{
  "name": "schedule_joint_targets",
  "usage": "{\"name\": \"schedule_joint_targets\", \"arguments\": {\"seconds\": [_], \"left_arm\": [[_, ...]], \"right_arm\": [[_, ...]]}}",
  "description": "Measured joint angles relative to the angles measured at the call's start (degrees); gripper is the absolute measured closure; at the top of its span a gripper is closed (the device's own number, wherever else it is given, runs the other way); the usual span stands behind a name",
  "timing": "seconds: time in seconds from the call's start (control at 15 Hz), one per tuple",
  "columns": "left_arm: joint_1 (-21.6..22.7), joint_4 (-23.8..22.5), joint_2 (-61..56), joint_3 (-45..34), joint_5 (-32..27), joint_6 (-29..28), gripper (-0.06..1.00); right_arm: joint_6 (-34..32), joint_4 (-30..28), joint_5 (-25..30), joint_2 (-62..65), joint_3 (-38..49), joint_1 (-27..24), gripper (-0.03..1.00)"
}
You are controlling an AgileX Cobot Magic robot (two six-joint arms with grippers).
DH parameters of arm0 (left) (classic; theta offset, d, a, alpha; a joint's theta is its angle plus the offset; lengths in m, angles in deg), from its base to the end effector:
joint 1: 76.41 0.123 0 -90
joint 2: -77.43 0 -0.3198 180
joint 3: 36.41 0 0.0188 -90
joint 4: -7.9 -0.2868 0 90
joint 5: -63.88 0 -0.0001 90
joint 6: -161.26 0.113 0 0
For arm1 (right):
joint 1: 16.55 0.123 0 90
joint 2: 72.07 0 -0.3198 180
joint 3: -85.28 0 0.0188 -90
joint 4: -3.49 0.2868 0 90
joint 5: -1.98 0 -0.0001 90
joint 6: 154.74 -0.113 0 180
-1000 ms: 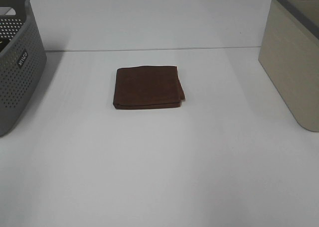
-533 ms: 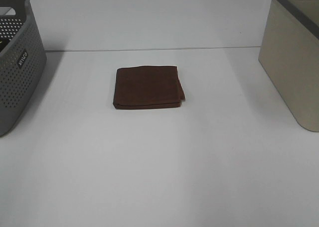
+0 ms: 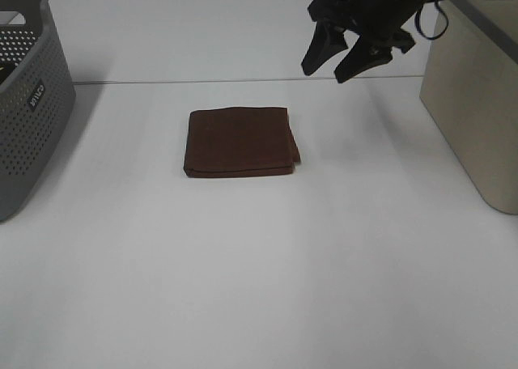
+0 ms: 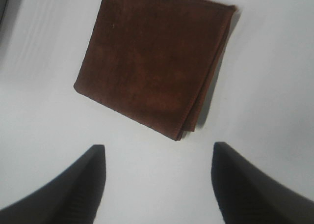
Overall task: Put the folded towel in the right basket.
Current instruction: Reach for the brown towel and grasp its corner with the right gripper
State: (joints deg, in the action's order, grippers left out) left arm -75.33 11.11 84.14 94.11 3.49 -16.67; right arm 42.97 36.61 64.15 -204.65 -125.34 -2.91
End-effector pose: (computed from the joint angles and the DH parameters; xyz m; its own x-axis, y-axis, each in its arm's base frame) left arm 0.0113 -0.0053 0.2851 -0.4465 0.0000 -0.8948 0.0285 0.9995 -0.0142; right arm 0.5071 0.1793 0.2246 -0.9066 -0.2321 -0.3524 -0.3813 0.8083 0.4486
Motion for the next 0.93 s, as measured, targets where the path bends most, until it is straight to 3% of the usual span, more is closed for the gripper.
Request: {"name": "schedule_joint_targets", "arguments": {"seconds": [0.4,0.93], "left_arm": [[0.0,0.0,0.0,0.0,0.0,0.0,-0.03],[0.0,0.0,0.0,0.0,0.0,0.0,-0.03]], "right_arm": [[-1.9,3.4,4.5,-16.5,-13.1,-0.1,0.28],[-1.9,3.6,1.9,-23.5,-16.6,-0.1,0.28]]}}
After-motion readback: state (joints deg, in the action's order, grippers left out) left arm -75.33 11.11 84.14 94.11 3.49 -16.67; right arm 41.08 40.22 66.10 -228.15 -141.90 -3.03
